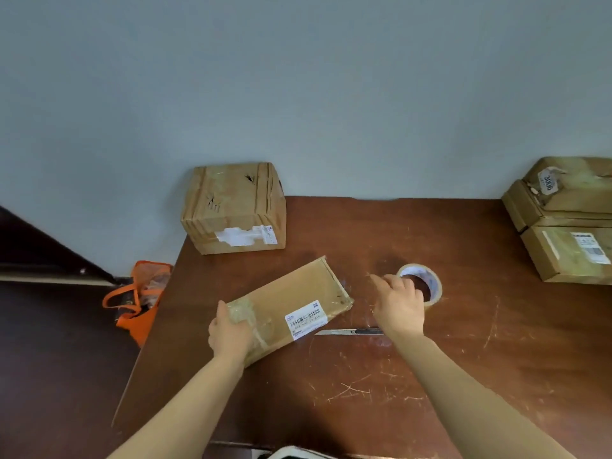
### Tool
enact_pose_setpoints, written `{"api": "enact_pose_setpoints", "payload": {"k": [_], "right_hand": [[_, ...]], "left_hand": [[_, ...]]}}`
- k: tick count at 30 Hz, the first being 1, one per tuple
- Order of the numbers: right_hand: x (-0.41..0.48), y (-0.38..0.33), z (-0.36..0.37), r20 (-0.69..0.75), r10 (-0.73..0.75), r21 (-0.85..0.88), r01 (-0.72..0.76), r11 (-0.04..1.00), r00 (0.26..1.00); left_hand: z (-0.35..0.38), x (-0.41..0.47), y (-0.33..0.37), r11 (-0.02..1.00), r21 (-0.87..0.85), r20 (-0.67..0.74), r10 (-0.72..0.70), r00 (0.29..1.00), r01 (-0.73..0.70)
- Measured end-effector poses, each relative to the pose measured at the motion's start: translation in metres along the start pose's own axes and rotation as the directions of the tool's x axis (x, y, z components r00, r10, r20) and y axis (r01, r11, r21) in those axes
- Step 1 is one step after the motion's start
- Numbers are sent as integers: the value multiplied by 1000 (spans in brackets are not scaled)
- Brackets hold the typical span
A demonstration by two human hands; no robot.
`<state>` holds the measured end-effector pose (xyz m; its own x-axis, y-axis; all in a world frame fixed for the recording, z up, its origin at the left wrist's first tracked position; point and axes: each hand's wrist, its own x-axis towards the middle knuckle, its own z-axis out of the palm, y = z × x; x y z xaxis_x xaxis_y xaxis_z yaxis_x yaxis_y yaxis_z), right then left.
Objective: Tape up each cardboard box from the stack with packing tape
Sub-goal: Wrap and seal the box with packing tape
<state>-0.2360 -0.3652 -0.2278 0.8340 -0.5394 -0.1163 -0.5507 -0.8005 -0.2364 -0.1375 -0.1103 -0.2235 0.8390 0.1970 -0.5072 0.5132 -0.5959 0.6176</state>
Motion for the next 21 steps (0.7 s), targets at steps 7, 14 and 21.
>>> {"api": "enact_pose_setpoints", "payload": {"k": [7, 14, 21], "right_hand": [[23, -57, 32, 401, 4, 520, -231, 823, 916], [14, -40, 17, 244, 188, 649, -304, 698, 951], [-2, 8, -34, 61, 295, 820, -216, 530, 954]], "left_hand": [[10, 5, -21, 978, -151, 44, -138, 989, 143], [5, -18, 4, 935, -348, -22, 59, 998, -63], [38, -47, 52, 926, -207, 102, 341, 934, -316]]}}
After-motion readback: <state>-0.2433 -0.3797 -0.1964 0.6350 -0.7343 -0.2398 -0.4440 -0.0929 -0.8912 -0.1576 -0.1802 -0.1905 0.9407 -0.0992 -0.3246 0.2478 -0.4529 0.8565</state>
